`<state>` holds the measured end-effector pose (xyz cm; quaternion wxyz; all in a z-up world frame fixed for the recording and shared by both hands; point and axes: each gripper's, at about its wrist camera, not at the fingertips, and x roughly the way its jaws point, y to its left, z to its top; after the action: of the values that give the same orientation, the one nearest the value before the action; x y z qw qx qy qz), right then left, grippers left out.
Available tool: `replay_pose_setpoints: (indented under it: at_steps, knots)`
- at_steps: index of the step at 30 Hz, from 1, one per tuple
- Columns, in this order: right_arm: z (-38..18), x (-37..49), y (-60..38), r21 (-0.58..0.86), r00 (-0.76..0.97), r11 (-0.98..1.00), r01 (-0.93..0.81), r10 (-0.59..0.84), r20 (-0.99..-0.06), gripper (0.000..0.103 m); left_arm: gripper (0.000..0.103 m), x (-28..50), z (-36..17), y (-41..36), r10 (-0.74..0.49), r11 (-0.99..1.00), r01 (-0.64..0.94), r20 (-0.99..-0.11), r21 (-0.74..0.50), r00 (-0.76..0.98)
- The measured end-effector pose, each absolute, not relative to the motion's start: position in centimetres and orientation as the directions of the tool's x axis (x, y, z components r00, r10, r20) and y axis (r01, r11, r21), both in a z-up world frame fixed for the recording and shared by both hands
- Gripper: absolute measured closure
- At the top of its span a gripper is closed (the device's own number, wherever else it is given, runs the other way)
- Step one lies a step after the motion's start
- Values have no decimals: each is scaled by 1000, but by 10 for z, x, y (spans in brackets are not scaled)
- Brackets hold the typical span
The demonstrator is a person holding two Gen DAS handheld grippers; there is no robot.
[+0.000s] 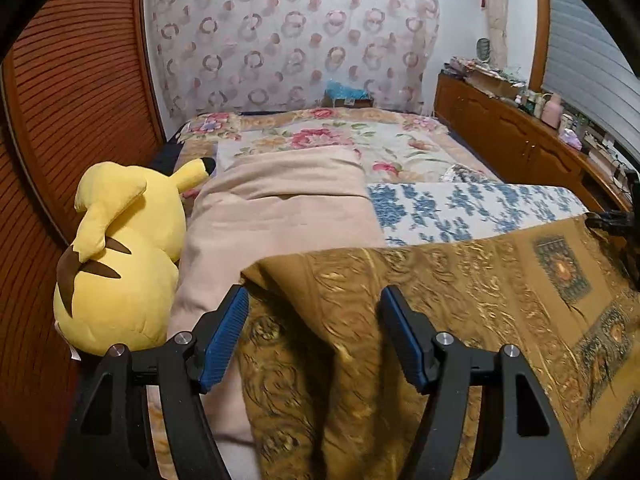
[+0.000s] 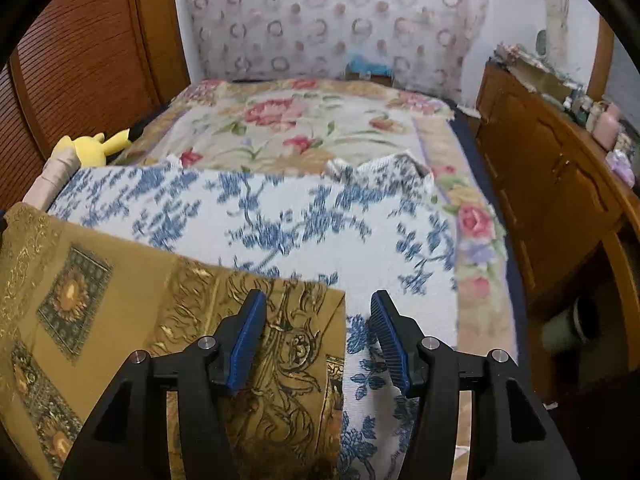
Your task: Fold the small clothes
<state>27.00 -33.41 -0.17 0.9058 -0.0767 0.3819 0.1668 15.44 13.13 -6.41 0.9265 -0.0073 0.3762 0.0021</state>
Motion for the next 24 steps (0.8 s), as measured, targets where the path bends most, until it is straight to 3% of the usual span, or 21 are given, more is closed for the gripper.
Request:
replay_pose_setpoints:
  at_steps: [10,13,14,15,17,18,19,22,24]
  knots:
    - [-10,270,-329,-25,653,910,-415,278,-705,48,33,177,-84,143,14,1000,-26,-758,-4,652]
    - [-10,264,-325,-29,647,893,-449,302,-700,71,33,178,-89,143,12,1000,-26,-771,-7,637]
    - [-10,263,-324,-27,644,883,-468,320,-695,85,34,177,-89,143,11,1000,-27,-769,-8,639]
    - [-10,261,-324,-14,630,872,-488,342,-697,92,37,176,-88,142,-8,1000,-16,-766,-24,643]
    - [-11,258,-322,-12,619,859,-511,359,-698,96,53,173,-84,141,-61,998,20,-755,-64,652]
    - [-11,256,-321,-11,617,853,-522,369,-695,96,58,172,-83,139,-73,997,33,-754,-68,653]
    - [-11,252,-319,-12,621,846,-533,381,-685,96,71,171,-82,137,-76,997,43,-756,-63,650]
    - [-6,245,-322,-15,643,845,-534,395,-657,97,93,168,-79,131,-96,995,65,-754,-70,650]
    - [1,239,-324,-12,666,848,-530,408,-625,98,97,164,-71,127,-97,995,68,-737,-69,669]
